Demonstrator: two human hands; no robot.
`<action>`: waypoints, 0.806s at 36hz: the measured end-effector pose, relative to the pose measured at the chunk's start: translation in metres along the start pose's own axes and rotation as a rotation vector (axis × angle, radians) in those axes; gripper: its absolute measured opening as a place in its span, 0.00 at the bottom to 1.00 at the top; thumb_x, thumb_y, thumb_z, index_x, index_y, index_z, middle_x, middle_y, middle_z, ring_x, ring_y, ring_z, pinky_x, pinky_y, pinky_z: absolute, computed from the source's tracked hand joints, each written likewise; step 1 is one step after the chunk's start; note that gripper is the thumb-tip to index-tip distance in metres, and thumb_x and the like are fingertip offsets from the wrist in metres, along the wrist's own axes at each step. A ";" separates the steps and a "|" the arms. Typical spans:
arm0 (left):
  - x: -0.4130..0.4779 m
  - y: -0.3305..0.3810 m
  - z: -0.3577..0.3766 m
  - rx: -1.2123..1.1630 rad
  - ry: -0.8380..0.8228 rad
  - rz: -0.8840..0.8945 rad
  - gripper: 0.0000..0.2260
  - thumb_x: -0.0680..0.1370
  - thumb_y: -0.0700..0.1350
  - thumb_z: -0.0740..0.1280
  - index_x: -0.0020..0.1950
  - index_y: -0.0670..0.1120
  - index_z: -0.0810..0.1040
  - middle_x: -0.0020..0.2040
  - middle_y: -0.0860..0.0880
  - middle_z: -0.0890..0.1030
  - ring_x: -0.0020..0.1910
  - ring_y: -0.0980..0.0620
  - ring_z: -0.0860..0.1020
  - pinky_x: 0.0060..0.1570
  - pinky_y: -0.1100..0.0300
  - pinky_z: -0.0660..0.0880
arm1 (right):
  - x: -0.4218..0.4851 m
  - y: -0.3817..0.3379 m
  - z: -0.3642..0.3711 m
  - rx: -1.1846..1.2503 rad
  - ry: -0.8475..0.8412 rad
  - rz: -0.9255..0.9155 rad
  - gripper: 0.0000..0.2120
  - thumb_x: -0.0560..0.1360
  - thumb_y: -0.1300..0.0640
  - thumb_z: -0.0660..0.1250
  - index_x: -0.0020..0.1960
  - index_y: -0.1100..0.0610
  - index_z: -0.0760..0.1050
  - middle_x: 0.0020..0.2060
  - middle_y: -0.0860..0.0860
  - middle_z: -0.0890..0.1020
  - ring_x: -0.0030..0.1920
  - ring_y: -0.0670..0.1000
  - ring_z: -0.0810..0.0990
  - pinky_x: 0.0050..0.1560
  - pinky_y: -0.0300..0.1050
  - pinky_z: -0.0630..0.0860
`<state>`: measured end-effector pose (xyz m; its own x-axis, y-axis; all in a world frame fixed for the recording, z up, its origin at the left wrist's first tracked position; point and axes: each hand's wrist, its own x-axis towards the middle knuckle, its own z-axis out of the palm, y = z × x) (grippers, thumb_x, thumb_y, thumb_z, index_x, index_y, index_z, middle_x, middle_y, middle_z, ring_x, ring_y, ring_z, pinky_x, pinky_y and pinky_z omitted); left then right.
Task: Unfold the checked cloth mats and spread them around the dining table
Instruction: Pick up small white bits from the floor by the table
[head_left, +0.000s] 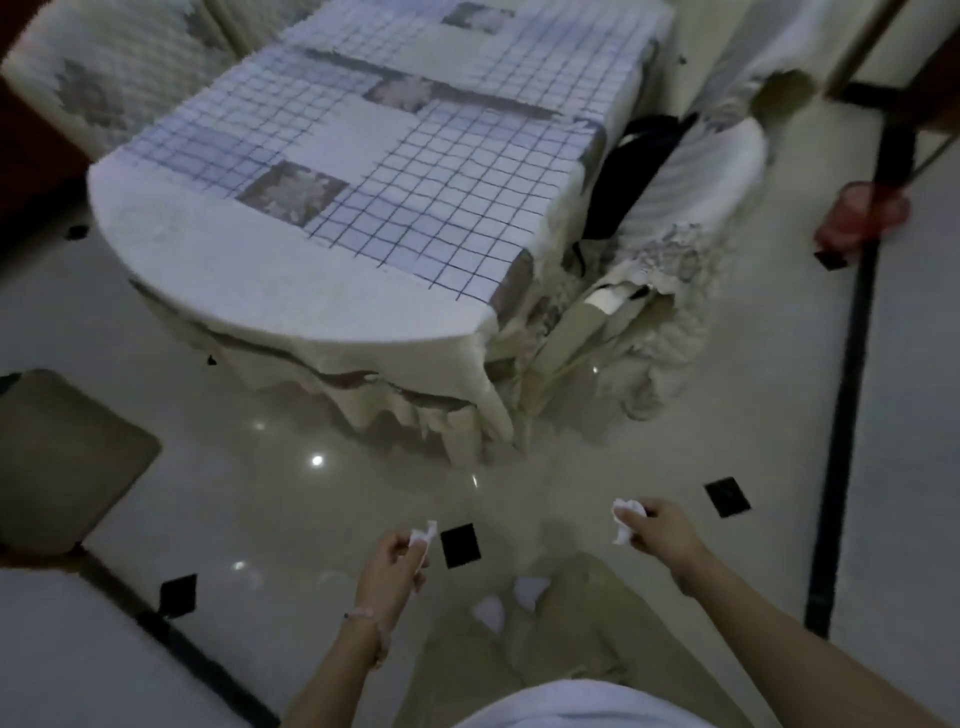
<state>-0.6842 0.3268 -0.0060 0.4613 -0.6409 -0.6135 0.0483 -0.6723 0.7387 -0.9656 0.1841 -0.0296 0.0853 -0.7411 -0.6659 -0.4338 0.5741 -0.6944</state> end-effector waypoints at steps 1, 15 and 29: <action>0.004 0.004 -0.001 0.031 -0.044 0.020 0.08 0.79 0.44 0.63 0.40 0.45 0.74 0.38 0.45 0.76 0.33 0.52 0.71 0.30 0.66 0.69 | -0.008 0.011 -0.002 0.031 0.037 0.023 0.12 0.77 0.62 0.65 0.35 0.64 0.72 0.28 0.57 0.72 0.28 0.50 0.68 0.26 0.35 0.68; 0.026 0.021 0.066 0.377 -0.476 0.035 0.09 0.80 0.45 0.62 0.43 0.43 0.78 0.38 0.46 0.76 0.38 0.50 0.72 0.37 0.59 0.70 | -0.136 0.143 -0.013 0.376 0.464 0.296 0.17 0.77 0.62 0.65 0.30 0.64 0.73 0.24 0.54 0.75 0.29 0.52 0.69 0.32 0.43 0.68; 0.021 0.077 0.262 0.594 -0.753 0.147 0.12 0.78 0.48 0.66 0.36 0.45 0.72 0.33 0.48 0.74 0.34 0.51 0.73 0.33 0.60 0.70 | -0.134 0.211 -0.086 0.556 0.517 0.575 0.12 0.77 0.64 0.64 0.35 0.61 0.74 0.34 0.60 0.77 0.34 0.56 0.75 0.34 0.44 0.72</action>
<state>-0.9030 0.1638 -0.0353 -0.2710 -0.6643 -0.6967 -0.5150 -0.5114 0.6879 -1.1453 0.3746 -0.0632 -0.4733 -0.2790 -0.8356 0.2146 0.8834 -0.4165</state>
